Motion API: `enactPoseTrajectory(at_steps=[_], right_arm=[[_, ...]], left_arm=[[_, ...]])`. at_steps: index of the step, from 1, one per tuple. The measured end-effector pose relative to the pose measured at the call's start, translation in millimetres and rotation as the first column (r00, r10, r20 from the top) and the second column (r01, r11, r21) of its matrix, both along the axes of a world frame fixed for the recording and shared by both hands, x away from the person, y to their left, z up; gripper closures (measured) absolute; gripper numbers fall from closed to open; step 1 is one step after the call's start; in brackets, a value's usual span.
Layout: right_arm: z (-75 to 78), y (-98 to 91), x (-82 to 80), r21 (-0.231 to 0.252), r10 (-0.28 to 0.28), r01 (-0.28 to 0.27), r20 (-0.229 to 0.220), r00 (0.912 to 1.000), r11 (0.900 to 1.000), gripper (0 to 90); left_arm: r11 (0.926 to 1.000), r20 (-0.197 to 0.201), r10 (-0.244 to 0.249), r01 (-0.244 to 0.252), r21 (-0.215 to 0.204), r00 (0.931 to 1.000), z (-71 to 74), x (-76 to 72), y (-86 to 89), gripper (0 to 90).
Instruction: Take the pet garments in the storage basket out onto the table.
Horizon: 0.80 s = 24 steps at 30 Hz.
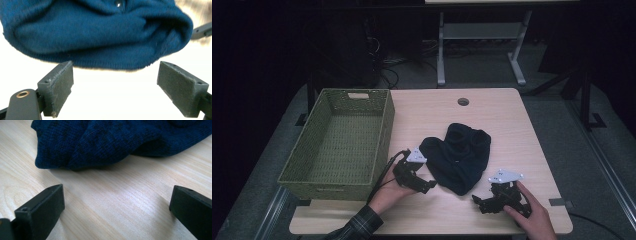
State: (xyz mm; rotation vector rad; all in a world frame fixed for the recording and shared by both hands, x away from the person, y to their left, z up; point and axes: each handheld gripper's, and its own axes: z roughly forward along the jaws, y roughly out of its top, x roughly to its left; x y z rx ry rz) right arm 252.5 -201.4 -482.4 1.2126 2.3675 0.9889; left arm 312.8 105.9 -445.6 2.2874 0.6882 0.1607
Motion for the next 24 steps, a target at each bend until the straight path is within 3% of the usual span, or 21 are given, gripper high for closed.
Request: enactPoseTrajectory(at_steps=[7,16,24], right_arm=[[0.0,0.0,0.0,0.0,0.0,0.0,0.0,1.0,1.0,0.0],[0.0,0.0,0.0,0.0,0.0,0.0,0.0,1.0,1.0,0.0],[0.0,0.0,0.0,0.0,0.0,0.0,0.0,1.0,1.0,0.0]], left_arm=[[0.9998,-0.007,0.006,-0.006,0.021,1.0,-5.8,-6.7,0.8,13.3],[0.9954,-0.011,0.007,-0.006,0.096,0.9999,-16.6,-9.9,-1.3,13.0],[0.9951,0.01,0.019,-0.019,0.097,0.9998,-21.4,-11.3,-1.9,12.8]])
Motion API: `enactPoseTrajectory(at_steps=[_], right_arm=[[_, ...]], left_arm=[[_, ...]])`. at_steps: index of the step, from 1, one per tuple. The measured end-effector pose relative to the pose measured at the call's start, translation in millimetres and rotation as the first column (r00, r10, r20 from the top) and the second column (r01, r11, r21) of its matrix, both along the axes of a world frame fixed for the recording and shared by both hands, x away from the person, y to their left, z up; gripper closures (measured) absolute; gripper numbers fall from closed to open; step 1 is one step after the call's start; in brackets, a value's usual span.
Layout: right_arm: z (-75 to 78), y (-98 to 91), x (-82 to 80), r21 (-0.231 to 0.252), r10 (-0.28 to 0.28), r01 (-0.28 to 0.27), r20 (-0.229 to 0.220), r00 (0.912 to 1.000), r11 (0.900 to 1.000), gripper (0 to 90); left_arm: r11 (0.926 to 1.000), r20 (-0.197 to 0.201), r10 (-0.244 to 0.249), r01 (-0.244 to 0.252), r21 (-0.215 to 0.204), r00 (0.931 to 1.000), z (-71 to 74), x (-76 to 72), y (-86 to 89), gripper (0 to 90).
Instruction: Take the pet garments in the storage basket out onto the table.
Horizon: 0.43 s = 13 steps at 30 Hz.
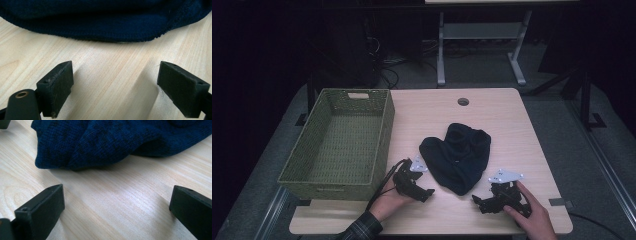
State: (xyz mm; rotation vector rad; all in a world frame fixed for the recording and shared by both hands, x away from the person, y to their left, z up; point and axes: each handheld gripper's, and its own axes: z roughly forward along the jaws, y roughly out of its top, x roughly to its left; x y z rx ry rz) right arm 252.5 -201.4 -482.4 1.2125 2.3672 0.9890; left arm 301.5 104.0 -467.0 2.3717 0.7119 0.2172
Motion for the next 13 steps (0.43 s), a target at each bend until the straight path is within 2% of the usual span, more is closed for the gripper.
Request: enactPoseTrajectory(at_steps=[2,9,13], right_arm=[[0.0,0.0,0.0,0.0,0.0,0.0,0.0,1.0,1.0,0.0],[0.0,0.0,0.0,0.0,0.0,0.0,0.0,1.0,1.0,0.0],[0.0,0.0,0.0,0.0,0.0,0.0,0.0,1.0,1.0,0.0]], left_arm=[[1.0,0.027,-0.001,0.001,0.005,0.9996,-1.8,-1.3,-0.3,12.8],[0.996,0.084,0.007,0.0,-0.09,0.9964,-11.0,-5.7,7.0,12.7],[0.9957,0.085,0.011,-0.003,-0.093,0.9963,-11.2,-6.6,7.5,12.8]])
